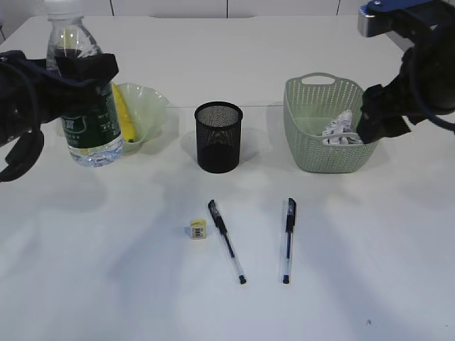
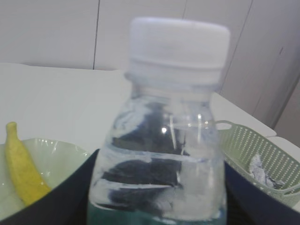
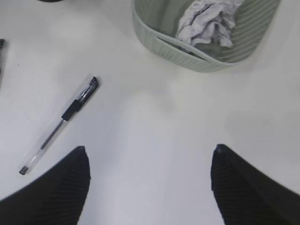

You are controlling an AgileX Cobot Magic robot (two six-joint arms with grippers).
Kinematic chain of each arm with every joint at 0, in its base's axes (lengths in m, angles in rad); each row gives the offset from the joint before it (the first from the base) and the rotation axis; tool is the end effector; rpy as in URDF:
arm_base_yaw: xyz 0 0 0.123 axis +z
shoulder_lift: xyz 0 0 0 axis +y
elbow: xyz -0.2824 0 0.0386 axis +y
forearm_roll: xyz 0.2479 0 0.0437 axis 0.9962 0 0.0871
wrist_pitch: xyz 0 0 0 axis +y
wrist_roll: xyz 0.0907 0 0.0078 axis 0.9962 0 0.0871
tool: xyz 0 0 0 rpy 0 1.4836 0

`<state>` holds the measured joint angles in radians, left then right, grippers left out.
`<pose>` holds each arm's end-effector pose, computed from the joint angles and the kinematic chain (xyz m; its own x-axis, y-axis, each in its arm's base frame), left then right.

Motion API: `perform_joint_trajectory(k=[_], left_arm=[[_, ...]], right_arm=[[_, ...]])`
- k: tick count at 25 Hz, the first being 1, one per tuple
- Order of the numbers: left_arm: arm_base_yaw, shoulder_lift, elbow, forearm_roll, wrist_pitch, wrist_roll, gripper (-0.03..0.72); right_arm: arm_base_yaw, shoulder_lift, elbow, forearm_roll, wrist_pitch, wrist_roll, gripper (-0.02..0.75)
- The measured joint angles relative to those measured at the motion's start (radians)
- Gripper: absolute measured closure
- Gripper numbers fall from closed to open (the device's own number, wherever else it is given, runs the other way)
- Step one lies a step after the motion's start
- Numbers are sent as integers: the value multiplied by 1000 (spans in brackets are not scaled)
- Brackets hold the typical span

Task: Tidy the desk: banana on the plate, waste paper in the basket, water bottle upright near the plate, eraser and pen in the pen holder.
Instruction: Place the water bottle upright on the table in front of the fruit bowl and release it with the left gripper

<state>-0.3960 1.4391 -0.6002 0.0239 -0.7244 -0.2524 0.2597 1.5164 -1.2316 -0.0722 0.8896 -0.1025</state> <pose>0.2673 -0.1133 0.2502 -0.1176 -0.2026 -0.9722 0.3835 0.8938 -0.2327 0.3064 0.0761 0.2989 -0.8116 -0.3680 -0.4537 -0.3547 0.9275 -0.1178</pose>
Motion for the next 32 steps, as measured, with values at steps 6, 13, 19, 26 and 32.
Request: perform_joint_trajectory(k=[6,13,19,26,32], left_arm=[[15,132,19,14,-209,1,285],[-5,325,19,41,-352,2,285],[-5,431,19,40,-356,4,285],[-5,541,-15,26,-360,6,285],[-5,597,-77,-12,-392,6,285]], right_arm=[[0,-44,0,-64,53,24,145],[0,-44,0,-69,62,29,174],[0,-44,0,-69,62,29,183],[0,-44,0,-71,86,29,183],[-2,-44,0,-82,108,29,183]])
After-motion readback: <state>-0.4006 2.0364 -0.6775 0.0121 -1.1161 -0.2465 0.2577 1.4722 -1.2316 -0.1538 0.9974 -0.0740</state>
